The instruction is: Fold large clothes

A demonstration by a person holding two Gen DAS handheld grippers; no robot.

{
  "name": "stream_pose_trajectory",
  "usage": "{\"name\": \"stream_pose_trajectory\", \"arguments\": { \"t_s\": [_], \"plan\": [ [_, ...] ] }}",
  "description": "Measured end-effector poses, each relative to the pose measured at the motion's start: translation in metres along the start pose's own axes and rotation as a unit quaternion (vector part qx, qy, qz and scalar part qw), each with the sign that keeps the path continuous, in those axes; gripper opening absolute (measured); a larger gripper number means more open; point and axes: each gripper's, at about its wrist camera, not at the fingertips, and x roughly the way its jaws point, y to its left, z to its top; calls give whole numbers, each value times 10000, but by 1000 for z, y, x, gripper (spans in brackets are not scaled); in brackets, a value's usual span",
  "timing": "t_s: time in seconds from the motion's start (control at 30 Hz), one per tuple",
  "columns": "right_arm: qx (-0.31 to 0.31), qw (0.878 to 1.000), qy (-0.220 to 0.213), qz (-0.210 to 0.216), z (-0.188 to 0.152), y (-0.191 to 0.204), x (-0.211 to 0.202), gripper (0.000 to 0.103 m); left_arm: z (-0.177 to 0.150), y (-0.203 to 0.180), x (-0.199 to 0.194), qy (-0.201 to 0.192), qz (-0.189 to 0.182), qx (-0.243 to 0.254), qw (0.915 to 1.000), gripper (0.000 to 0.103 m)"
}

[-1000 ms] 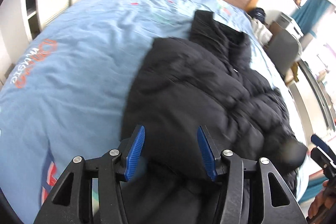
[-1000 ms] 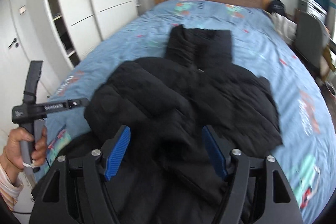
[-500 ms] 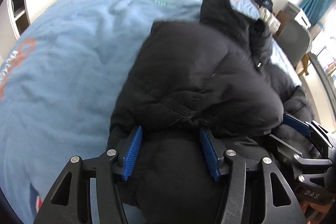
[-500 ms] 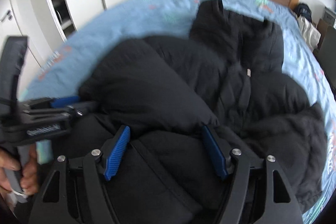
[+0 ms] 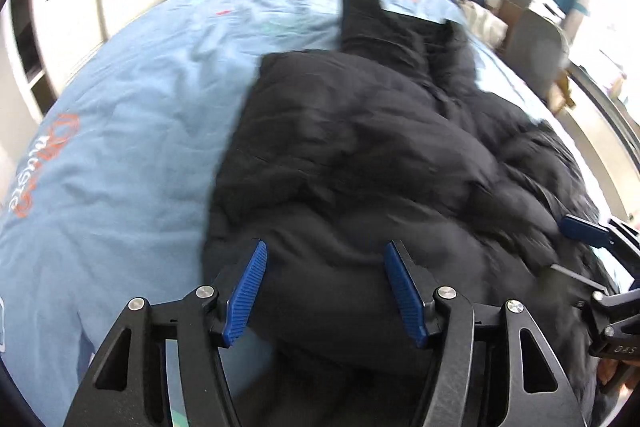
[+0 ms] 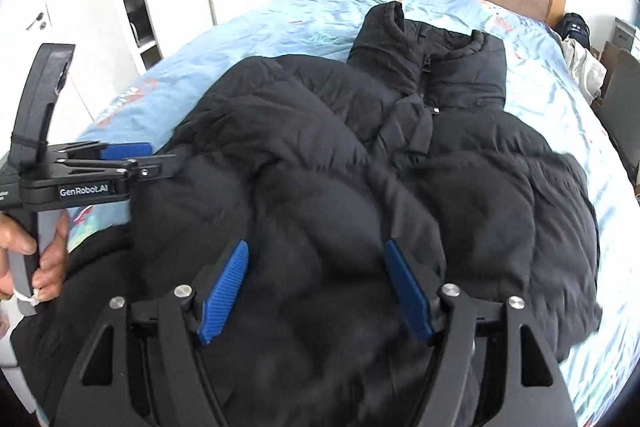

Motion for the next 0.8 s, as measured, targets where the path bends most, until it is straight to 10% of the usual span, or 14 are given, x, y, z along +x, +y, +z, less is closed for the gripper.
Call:
{"name": "stream_pose_trajectory", "arguments": {
  "t_s": [0.27, 0.8],
  "plan": [
    [591, 9975, 391, 40, -45, -27, -12, 70, -16, -14, -1, 377, 110, 8, 9992, 63],
    [1218, 9914, 61, -468, -126, -40, -143, 70, -78, -83, -150, -379, 913, 338, 9945, 70]
  ]
}}
